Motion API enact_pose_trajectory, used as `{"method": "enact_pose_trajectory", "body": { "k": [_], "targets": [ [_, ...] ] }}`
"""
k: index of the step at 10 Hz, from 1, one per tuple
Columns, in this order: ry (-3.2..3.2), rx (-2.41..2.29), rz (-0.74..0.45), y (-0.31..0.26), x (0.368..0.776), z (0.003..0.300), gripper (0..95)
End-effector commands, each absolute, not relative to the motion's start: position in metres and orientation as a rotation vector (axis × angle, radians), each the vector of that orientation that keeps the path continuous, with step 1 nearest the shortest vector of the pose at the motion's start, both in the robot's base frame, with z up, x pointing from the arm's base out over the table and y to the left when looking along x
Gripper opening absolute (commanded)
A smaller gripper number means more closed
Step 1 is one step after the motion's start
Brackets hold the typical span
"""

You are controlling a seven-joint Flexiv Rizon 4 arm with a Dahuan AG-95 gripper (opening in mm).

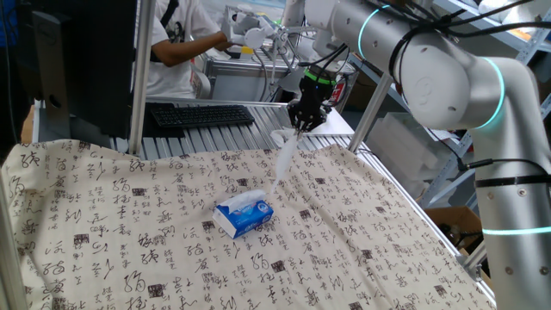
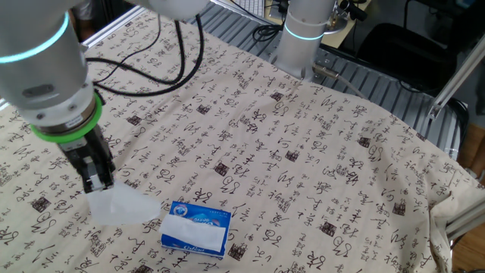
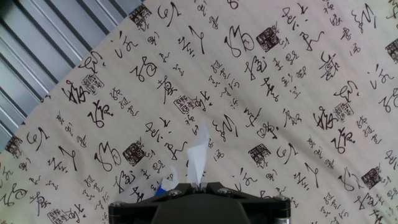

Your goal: Pull out a napkin

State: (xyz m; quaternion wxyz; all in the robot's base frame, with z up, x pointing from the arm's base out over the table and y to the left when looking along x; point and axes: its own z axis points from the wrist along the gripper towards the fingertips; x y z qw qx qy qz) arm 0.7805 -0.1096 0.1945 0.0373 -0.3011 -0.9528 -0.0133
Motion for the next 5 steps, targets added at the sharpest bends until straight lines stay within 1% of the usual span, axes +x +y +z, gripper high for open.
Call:
{"method": "enact_pose_trajectory", "body": {
  "k": [1,5],
  "targets": [
    [-2.923,-0.918,-0.039,-0.111,0.783,0.188,0.0],
    [-2.925,-0.917,-0.033,-0.112,0.785,0.163,0.0]
  ]
}}
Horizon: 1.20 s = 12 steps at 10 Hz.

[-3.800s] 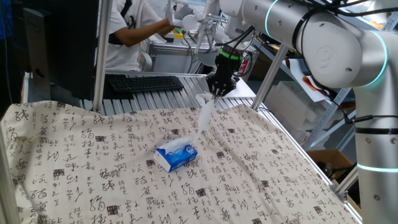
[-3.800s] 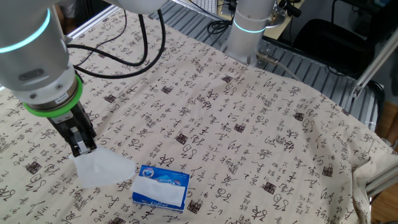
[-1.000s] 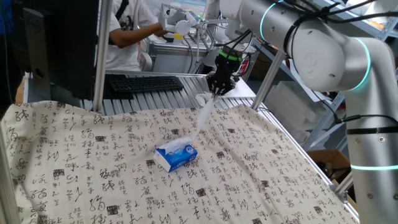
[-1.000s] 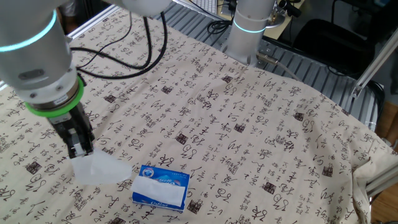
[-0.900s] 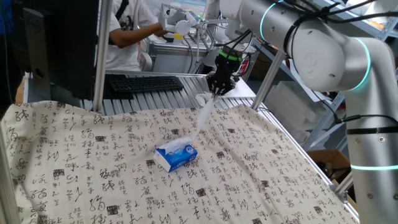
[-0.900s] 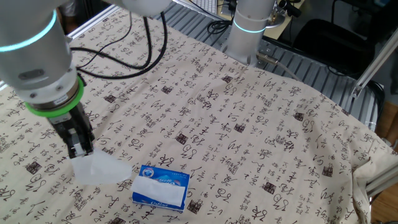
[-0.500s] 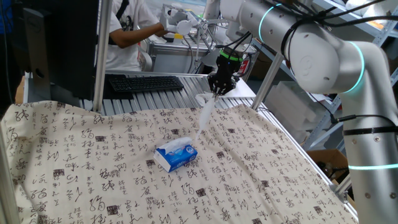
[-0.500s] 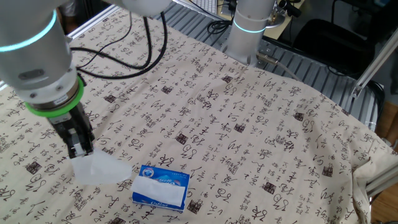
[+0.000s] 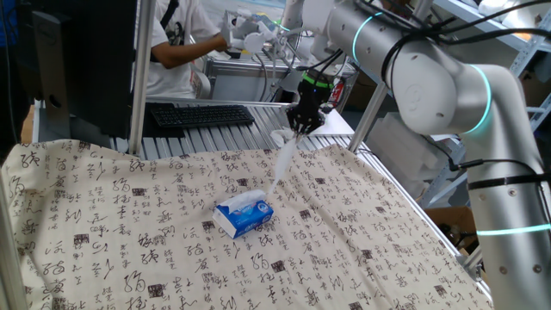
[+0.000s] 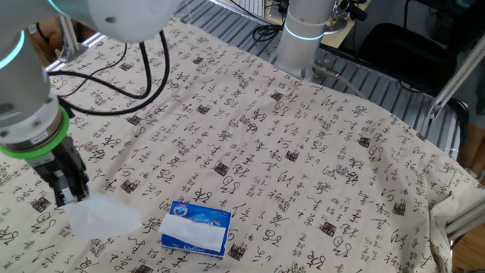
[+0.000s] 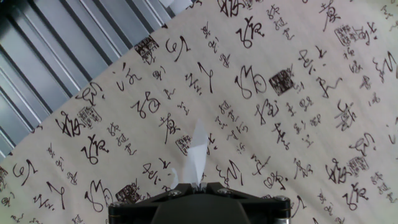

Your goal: Pull out a napkin

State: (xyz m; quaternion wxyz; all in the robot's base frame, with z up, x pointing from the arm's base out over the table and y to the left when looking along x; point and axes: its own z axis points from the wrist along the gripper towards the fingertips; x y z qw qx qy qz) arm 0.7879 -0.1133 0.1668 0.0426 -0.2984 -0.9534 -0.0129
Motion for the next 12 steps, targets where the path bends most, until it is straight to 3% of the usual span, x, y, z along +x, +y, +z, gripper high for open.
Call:
{"method": "enact_pose_trajectory", "body": {
  "k": [1,12],
  "targets": [
    [-2.920,-0.922,-0.030,-0.111,0.785,0.158,0.0],
    [-2.910,-0.947,-0.020,-0.106,0.793,0.111,0.0]
  ]
}}
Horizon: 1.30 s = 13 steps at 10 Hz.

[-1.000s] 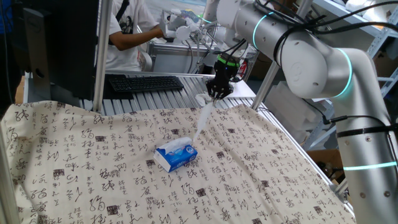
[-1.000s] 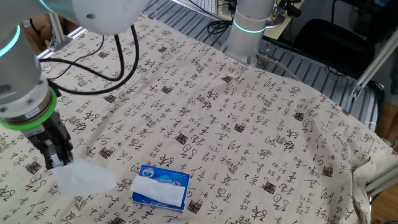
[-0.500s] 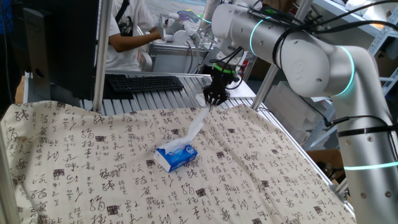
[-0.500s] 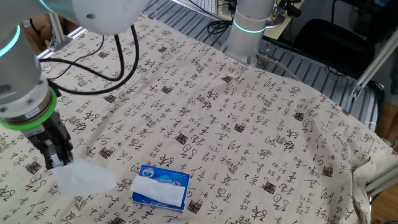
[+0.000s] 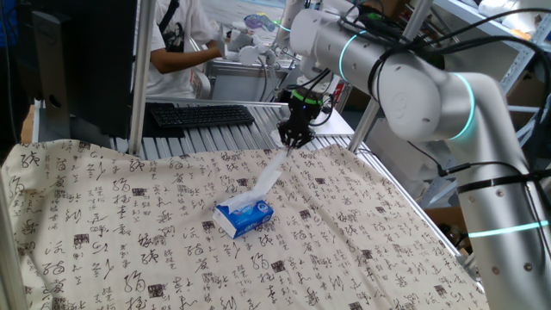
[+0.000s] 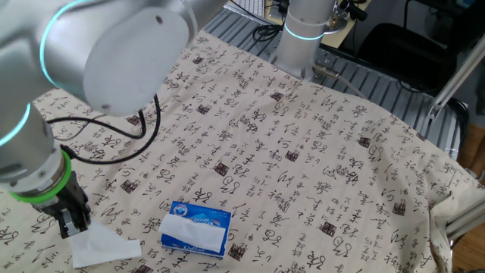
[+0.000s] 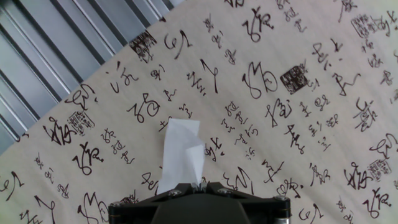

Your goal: Pull out a napkin

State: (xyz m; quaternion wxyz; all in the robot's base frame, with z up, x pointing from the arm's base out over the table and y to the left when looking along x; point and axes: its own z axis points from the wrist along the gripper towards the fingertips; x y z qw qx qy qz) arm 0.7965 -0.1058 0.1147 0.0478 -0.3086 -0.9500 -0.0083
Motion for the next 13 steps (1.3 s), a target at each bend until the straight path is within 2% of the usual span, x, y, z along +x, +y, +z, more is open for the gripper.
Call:
{"method": "enact_pose_trajectory", "body": {
  "k": [1,10,11,12,13],
  "targets": [
    [-2.907,-0.948,-0.025,-0.105,0.793,0.107,0.0],
    [-2.875,-0.974,-0.018,-0.104,0.793,0.090,0.0],
    [-2.868,-1.003,-0.013,-0.104,0.793,0.090,19.0],
    [-2.861,-1.022,-0.020,-0.104,0.793,0.090,19.0],
    [-2.858,-1.034,-0.031,-0.104,0.793,0.090,38.0]
  ]
}}
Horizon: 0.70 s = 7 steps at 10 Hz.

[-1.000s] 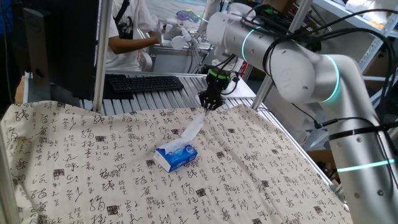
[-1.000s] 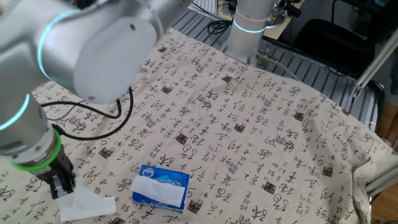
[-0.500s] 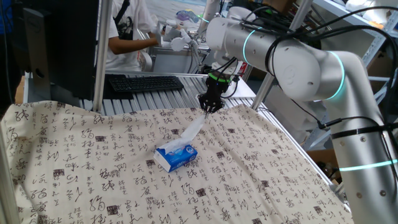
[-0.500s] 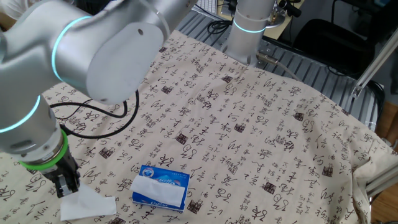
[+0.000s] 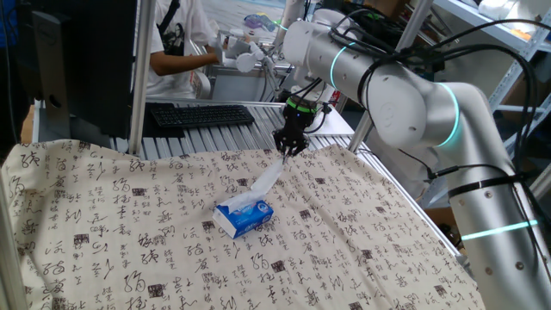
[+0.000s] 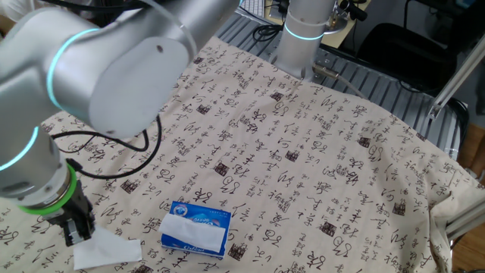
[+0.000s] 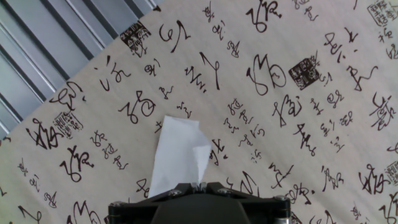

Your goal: Pull out a napkin

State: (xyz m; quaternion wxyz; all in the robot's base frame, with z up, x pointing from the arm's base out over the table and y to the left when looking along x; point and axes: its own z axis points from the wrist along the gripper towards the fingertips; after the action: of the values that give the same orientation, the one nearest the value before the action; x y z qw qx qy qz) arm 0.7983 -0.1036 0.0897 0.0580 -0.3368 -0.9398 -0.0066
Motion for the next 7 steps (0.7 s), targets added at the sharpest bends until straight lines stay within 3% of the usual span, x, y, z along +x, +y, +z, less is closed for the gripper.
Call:
{"method": "enact_pose_trajectory", "body": {
  "k": [1,2,3,7],
  "targets": [
    [-2.860,-1.040,-0.043,-0.1036,0.7933,0.0898,38.0],
    [-2.862,-1.043,-0.051,-0.1035,0.7933,0.0899,38.0],
    [-2.861,-1.043,-0.059,-0.1035,0.7933,0.0903,57.0],
    [-2.863,-1.052,-0.072,-0.1039,0.7932,0.0938,57.0]
  ]
}}
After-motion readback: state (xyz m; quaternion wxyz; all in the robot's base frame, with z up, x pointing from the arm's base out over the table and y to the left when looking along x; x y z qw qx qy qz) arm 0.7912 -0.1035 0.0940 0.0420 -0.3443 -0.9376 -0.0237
